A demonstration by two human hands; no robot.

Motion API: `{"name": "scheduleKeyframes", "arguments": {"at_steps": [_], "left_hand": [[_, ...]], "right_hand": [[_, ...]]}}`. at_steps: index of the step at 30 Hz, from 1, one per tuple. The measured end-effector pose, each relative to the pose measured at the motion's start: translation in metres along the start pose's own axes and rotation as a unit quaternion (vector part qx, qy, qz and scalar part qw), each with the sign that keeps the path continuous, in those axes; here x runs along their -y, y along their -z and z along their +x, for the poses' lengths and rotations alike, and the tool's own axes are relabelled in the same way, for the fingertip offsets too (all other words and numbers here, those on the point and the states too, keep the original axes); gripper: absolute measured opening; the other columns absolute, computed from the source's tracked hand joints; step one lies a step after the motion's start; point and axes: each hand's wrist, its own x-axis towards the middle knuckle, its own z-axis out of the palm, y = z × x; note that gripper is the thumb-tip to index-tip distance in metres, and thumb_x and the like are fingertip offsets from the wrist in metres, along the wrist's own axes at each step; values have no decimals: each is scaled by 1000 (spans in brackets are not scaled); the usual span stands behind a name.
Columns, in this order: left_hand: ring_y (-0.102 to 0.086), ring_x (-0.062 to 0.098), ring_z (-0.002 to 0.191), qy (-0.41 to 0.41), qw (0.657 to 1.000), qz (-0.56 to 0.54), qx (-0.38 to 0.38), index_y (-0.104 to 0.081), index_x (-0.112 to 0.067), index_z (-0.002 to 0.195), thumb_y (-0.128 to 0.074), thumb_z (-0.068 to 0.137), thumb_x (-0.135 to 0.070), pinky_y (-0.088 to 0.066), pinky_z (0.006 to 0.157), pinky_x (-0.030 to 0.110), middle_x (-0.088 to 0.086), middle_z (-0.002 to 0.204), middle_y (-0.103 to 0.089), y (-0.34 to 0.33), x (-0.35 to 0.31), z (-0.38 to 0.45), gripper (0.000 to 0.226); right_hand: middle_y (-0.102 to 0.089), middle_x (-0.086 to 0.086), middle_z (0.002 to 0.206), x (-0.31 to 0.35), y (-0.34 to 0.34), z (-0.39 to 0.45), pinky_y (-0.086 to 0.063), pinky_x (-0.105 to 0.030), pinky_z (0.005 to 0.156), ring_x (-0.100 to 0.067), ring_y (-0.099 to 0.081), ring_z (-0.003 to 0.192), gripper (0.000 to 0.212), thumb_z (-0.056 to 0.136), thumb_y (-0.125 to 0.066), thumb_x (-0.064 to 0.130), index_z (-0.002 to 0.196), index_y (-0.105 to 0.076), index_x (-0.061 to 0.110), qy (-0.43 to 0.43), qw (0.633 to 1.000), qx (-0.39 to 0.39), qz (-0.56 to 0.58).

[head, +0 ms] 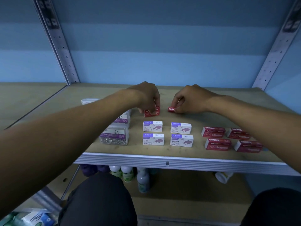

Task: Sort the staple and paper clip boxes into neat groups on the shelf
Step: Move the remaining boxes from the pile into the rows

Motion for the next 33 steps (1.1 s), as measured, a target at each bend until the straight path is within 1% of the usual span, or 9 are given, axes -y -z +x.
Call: {"name": "scheduleKeyframes", "arguments": {"at_steps": [2, 6, 9, 15, 19, 21, 26, 30, 33], "left_hand": [[-75, 19, 73, 1, 1000, -4, 6, -76, -25, 96, -78, 80, -14, -61, 70, 28, -6, 94, -73, 0, -3, -2, 20], [-75, 20, 74, -3, 1000, -16, 21, -76, -24, 96, -80, 79, -13, -62, 75, 32, -6, 93, -73, 0, -6, -5, 21], [-75, 19, 74, -6, 1000, -15, 21, -75, -23, 97, -78, 80, -11, -62, 72, 31, -6, 93, -73, -1, -6, -5, 21], [-75, 17, 73, -6, 1000, -21, 10, -77, -23, 95, -76, 80, -10, -62, 69, 28, -6, 91, -74, -2, -3, -3, 21], [-75, 17, 74, -6, 1000, -27, 8, -77, -21, 94, -79, 79, -11, -62, 70, 29, -6, 89, -74, -1, -3, -5, 19], [-75, 18, 74, -6, 1000, -30, 4, -76, -21, 94, -79, 79, -11, -62, 73, 31, -6, 89, -74, 0, -4, -4, 18], [-74, 17, 85, -21, 1000, -10, -14, -76, -26, 95, -74, 82, -13, -60, 77, 30, -9, 91, -73, 1, -18, 1, 18], [-72, 15, 88, -43, 999, 4, -19, -75, -29, 96, -67, 85, -15, -58, 78, 28, -10, 94, -72, -4, -42, 6, 19], [-72, 13, 87, -60, 998, -2, -18, -75, -29, 98, -68, 86, -17, -59, 80, 29, -11, 93, -72, -9, -65, 10, 19]], "right_hand": [[-74, 18, 89, -1, 4, -6, -56, -31, 86, -2, -67, 91, 13, 81, -74, 31, 93, -80, 31, -3, 1000, 3, 7], [-75, 19, 92, -4, 9, -11, -56, -30, 87, 1, -66, 90, 18, 84, -69, 25, 96, -81, 31, -5, 1000, 8, 5], [-75, 20, 93, -4, 8, -12, -55, -27, 87, 3, -66, 90, 18, 86, -68, 25, 98, -81, 31, -4, 1000, 12, 7], [-73, 20, 94, -4, 8, -12, -49, -17, 77, 3, -64, 92, 19, 88, -67, 25, 100, -79, 32, 4, 1000, 16, 12], [-72, 21, 91, -5, 8, -12, -52, -22, 81, 2, -65, 90, 17, 87, -68, 24, 99, -79, 30, 6, 1000, 12, 16], [-72, 21, 91, -7, 9, -13, -52, -23, 80, 3, -64, 88, 17, 87, -68, 24, 98, -79, 29, 3, 1000, 6, 17], [-73, 20, 89, -18, 16, -23, -53, -23, 79, 1, -65, 88, 16, 86, -68, 25, 96, -79, 30, -11, 1000, -3, 20], [-72, 21, 89, -33, 27, -41, -46, -19, 71, 4, -63, 86, 15, 86, -69, 26, 97, -79, 31, -26, 1000, -1, 12], [-70, 22, 92, -47, 34, -58, -45, -18, 69, 3, -63, 88, 14, 87, -70, 29, 98, -78, 33, -44, 999, -1, 4]]}}
